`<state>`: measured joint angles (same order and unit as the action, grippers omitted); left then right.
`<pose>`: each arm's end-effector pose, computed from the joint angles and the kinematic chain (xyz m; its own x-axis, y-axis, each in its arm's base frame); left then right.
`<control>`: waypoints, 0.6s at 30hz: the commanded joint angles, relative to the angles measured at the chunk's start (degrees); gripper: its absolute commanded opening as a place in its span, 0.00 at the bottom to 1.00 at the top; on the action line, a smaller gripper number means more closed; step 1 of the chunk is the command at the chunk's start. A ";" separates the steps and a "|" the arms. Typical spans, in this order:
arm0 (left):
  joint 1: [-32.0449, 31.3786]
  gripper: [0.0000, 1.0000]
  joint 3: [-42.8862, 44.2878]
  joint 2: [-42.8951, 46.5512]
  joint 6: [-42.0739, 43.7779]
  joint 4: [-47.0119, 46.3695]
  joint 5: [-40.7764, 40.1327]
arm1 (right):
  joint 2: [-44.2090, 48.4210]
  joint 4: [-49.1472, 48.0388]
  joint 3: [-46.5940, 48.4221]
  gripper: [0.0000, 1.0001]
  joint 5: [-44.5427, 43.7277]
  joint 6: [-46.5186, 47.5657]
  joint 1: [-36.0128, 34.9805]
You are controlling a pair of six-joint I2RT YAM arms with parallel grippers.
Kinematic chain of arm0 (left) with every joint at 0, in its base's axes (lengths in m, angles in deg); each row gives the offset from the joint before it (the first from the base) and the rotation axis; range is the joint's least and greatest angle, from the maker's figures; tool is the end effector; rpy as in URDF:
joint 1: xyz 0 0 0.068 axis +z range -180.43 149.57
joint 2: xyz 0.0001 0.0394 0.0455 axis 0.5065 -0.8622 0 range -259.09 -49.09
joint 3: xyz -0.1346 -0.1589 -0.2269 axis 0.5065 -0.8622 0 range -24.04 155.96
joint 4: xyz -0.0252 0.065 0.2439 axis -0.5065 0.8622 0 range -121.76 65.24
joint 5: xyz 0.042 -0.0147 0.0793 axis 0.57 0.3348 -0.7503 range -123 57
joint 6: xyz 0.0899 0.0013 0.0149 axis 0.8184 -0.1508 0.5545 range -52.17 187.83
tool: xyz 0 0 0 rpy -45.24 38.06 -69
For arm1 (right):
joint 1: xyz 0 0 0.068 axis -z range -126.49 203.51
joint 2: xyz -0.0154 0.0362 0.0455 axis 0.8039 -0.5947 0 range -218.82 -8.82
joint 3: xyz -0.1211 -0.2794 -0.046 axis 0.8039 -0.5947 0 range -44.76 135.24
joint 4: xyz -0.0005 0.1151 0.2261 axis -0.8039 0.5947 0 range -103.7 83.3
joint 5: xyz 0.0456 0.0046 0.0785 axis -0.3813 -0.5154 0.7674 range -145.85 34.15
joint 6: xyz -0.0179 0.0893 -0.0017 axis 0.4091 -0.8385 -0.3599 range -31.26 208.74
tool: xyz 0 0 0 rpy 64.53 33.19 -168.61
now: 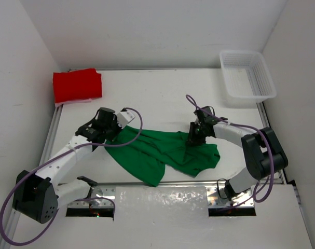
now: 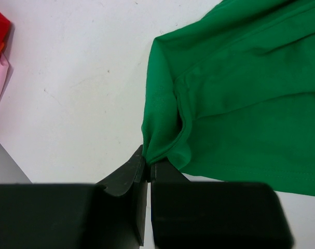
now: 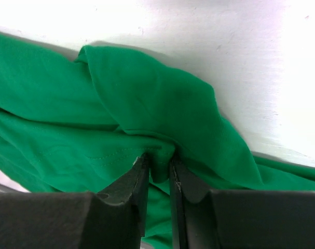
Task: Fold and stack the t-shirts
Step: Flatten out the tshirt
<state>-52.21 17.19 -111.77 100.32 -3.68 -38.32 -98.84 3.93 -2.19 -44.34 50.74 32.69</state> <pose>0.2120 -0.0765 0.2314 -0.4275 0.7466 -0.5097 0.6437 0.6473 0.4083 0.2645 0.1180 0.1403 -0.9308 0.2914 -0.2207 0.1855 0.8967 0.4019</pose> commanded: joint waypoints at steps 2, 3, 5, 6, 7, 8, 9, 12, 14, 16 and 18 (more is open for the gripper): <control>0.07 0.00 0.95 0.54 -0.32 -2.06 -0.56 | 0.19 0.47 1.82 0.23 3.08 -0.41 -0.54; 0.07 0.00 0.95 0.62 -0.24 -2.06 -0.65 | 0.72 0.91 1.73 0.23 2.30 -0.06 -0.54; 0.07 0.00 0.87 0.62 -0.15 -2.23 -0.65 | 1.86 2.05 1.64 0.21 1.85 0.82 -0.54; 0.07 0.00 0.87 0.62 -0.15 -2.32 -0.74 | 1.78 1.89 1.47 0.19 2.03 0.99 -0.54; 0.07 0.00 0.87 0.45 -0.15 -2.50 -0.74 | 1.43 1.71 1.29 0.16 2.29 1.08 -0.63; 0.07 0.00 0.95 0.27 -0.15 -2.59 -0.74 | 0.12 1.27 1.20 0.09 2.73 1.08 -0.54; 0.07 0.00 1.04 0.10 -0.15 -2.59 -0.74 | -0.50 0.66 0.86 0.03 2.90 1.08 -0.54; 0.07 0.00 1.65 0.10 -0.23 -2.59 -1.35 | -0.43 -2.50 -0.37 0.00 3.70 0.21 -0.54; 0.16 0.00 2.09 0.27 -0.32 -2.67 -3.55 | 3.77 -2.86 0.14 0.00 1.25 0.90 -0.54; 0.25 0.00 3.50 0.97 -0.67 -2.07 -5.22 | 7.73 -0.33 1.63 0.00 -3.91 2.91 -0.28; 0.51 0.00 6.82 1.85 -1.72 0.03 -4.35 | 13.78 3.00 6.45 0.00 -8.49 5.55 0.25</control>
<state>-52.10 18.04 -111.88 100.24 -3.16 -41.60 -94.05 5.52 -2.17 -45.68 52.36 32.64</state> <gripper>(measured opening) 0.015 0.002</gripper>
